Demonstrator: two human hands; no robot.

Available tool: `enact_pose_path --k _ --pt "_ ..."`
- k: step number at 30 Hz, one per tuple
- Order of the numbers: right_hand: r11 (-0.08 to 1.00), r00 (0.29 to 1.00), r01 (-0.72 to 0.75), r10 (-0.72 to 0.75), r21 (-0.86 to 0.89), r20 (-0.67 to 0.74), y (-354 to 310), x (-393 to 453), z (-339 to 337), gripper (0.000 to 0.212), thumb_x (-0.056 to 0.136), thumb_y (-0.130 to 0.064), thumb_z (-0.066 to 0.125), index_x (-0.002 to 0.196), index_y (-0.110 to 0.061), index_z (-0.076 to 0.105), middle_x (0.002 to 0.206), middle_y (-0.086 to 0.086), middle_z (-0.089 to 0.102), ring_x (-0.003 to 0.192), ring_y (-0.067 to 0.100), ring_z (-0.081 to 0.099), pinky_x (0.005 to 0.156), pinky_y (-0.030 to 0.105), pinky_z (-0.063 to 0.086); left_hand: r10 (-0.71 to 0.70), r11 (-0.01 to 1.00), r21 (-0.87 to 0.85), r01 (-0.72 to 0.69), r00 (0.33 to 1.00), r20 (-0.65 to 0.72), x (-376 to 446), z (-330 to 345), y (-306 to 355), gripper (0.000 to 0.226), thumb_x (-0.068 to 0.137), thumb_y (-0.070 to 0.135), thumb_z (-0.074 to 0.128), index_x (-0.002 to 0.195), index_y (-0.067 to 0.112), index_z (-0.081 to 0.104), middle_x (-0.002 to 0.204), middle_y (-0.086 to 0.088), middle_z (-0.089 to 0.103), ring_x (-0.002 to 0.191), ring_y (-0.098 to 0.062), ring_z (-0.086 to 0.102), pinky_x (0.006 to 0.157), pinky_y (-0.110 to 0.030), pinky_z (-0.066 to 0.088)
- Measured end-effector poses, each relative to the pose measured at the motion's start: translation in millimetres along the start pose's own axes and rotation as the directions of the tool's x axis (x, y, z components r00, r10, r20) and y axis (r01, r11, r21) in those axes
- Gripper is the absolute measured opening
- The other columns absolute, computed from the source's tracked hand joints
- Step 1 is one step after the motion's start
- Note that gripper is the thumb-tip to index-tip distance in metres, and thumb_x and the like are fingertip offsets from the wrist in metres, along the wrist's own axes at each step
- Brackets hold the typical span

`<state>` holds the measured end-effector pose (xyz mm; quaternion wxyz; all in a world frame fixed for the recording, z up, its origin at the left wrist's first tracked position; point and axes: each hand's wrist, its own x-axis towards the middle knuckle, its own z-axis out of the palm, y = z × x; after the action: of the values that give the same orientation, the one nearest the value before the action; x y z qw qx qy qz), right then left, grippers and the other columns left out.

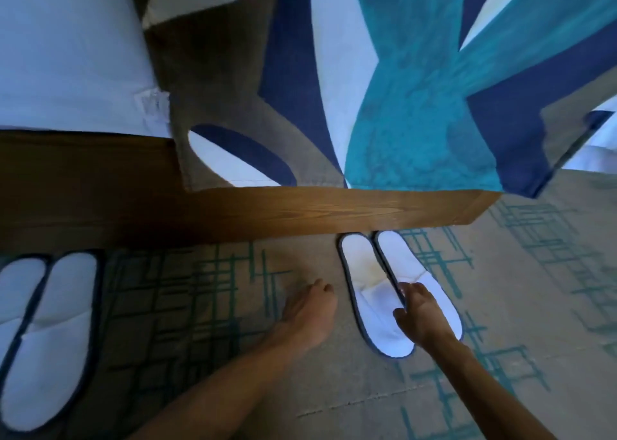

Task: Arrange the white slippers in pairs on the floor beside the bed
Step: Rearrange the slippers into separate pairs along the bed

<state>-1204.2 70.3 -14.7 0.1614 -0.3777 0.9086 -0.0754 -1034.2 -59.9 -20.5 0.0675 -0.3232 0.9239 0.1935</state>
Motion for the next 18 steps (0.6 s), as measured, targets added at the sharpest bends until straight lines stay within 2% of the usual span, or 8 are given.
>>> enact_pose_path --k 3,5,7,9,10,13,15,18 --pt "0.999 0.998 0.043 -0.042 -0.018 0.057 0.6 3.2 5.4 0.056 0.080 -0.014 0.057 0.133 -0.005 0.043 0.129 0.018 0.053 0.117 0.038 0.049 0.101 0.042 0.043 0.027 0.995 0.091 -0.029 0.999 0.020 14.4 10.8 24.0 0.037 0.089 0.005 0.050 0.126 0.002 0.047 0.122 -0.017 0.050 0.110 -0.039 0.049 0.092 -0.050 0.046" --pt "0.999 0.998 0.040 -0.039 -0.025 0.058 1.6 4.3 8.7 0.053 0.080 -0.014 0.053 0.131 -0.003 0.045 0.129 0.020 0.052 0.116 0.040 0.049 0.101 0.043 0.043 0.015 0.995 0.099 -0.019 0.999 0.043 19.2 18.5 32.4 0.042 0.091 0.007 0.049 0.132 0.001 0.043 0.124 -0.018 0.050 0.111 -0.040 0.049 0.094 -0.052 0.045" --pt "0.999 0.999 0.038 -0.038 -0.020 0.020 2.8 2.1 13.3 0.050 0.071 -0.012 0.046 0.119 0.000 0.056 0.115 0.025 0.058 0.098 0.046 0.055 0.089 0.047 0.051 0.000 0.998 0.063 -0.004 0.998 0.060 19.5 27.9 37.3 0.036 0.093 0.009 0.046 0.129 0.002 0.046 0.123 -0.019 0.052 0.110 -0.038 0.051 0.093 -0.049 0.046" --pt "1.000 0.998 0.022 -0.022 0.011 0.054 3.8 -0.5 16.6 0.048 0.059 -0.008 0.048 0.103 0.003 0.065 0.096 0.026 0.064 0.078 0.047 0.061 0.070 0.046 0.058 0.008 0.999 0.046 -0.011 0.998 0.062 17.5 36.8 39.2 0.033 0.095 0.011 0.045 0.127 0.002 0.047 0.123 -0.020 0.053 0.111 -0.037 0.051 0.092 -0.046 0.046" --pt "0.999 0.999 0.049 -0.049 0.007 0.012 1.3 -2.7 15.0 0.045 0.061 -0.006 0.049 0.101 0.003 0.065 0.095 0.025 0.064 0.079 0.046 0.062 0.070 0.044 0.058 0.015 0.998 0.052 -0.018 0.999 0.053 17.5 42.0 39.9 0.034 0.095 0.011 0.045 0.128 0.002 0.047 0.123 -0.020 0.052 0.111 -0.036 0.050 0.092 -0.044 0.046" --pt "0.995 0.998 0.049 -0.046 0.083 -0.030 -3.1 -2.0 10.1 0.041 0.082 -0.002 0.049 0.123 -0.004 0.054 0.124 0.017 0.053 0.111 0.038 0.051 0.097 0.034 0.044 0.000 0.997 0.075 -0.003 0.999 0.035 19.0 50.6 41.8 0.045 0.094 0.013 0.049 0.134 -0.002 0.038 0.127 -0.021 0.050 0.113 -0.035 0.050 0.094 -0.041 0.047" --pt "0.990 1.000 -0.004 0.002 0.140 0.013 -3.5 0.0 11.2 0.045 0.082 -0.002 0.053 0.127 -0.007 0.052 0.128 0.015 0.051 0.117 0.033 0.049 0.103 0.030 0.040 -0.032 0.995 0.092 0.028 0.999 0.044 19.9 51.9 42.4 0.055 0.093 0.014 0.053 0.139 -0.006 0.030 0.133 -0.024 0.045 0.118 -0.037 0.048 0.097 -0.042 0.046" --pt "0.983 1.000 -0.028 0.029 0.179 -0.005 -5.6 0.7 13.1 0.044 0.081 -0.002 0.054 0.125 -0.009 0.054 0.128 0.014 0.053 0.117 0.032 0.050 0.104 0.031 0.040 -0.036 0.991 0.131 0.028 0.998 0.060 17.5 49.5 42.8 0.062 0.093 0.015 0.053 0.142 -0.007 0.022 0.138 -0.026 0.039 0.122 -0.038 0.044 0.099 -0.042 0.045"
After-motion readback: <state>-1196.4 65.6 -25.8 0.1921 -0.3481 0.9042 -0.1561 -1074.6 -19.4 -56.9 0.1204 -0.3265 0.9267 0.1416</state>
